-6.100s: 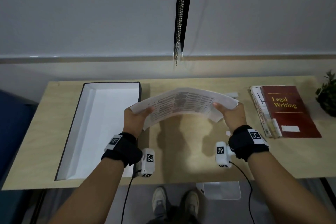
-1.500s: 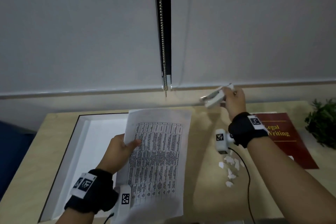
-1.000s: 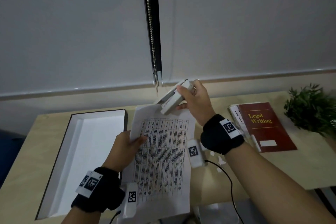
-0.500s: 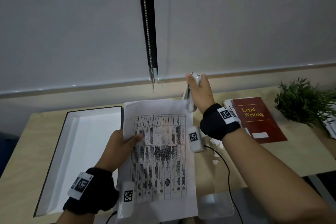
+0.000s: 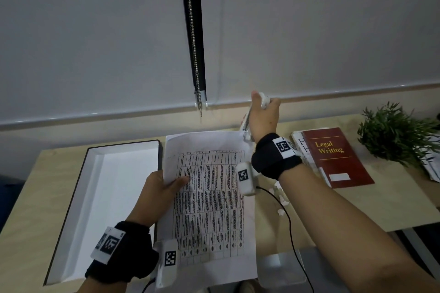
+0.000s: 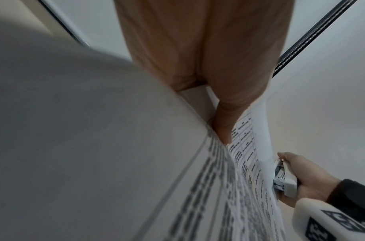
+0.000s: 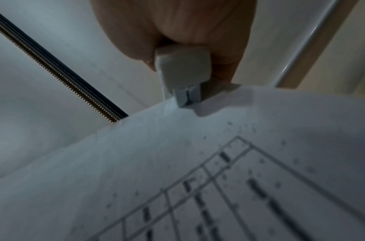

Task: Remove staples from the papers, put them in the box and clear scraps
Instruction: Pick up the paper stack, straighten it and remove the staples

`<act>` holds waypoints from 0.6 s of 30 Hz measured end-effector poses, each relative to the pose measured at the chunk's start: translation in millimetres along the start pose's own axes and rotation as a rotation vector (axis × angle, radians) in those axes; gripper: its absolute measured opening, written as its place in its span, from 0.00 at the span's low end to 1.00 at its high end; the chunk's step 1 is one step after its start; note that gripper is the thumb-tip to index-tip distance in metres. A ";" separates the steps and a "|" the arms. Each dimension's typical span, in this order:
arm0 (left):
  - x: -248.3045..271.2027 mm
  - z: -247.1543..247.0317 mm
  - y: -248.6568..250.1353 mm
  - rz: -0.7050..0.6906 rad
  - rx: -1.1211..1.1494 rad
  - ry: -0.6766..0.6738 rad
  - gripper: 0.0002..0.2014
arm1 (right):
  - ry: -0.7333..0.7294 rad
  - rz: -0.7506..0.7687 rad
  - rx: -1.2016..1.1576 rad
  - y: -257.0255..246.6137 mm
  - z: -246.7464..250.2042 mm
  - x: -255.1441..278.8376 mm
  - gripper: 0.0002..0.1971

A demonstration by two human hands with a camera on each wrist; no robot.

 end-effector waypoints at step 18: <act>-6.6 -23.7 -61.5 0.206 -0.095 0.011 0.10 | -0.220 -0.356 0.418 105.1 16.2 -59.5 0.34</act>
Point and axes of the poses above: each hand's wrist, its own x-axis away from the middle knuckle, its own z-axis out of the back of the hand, y = z × x, the point moved 7 cm from there along -x, towards the middle knuckle, and after that the axes turned 13 degrees about -x, right-handed, at the moved point
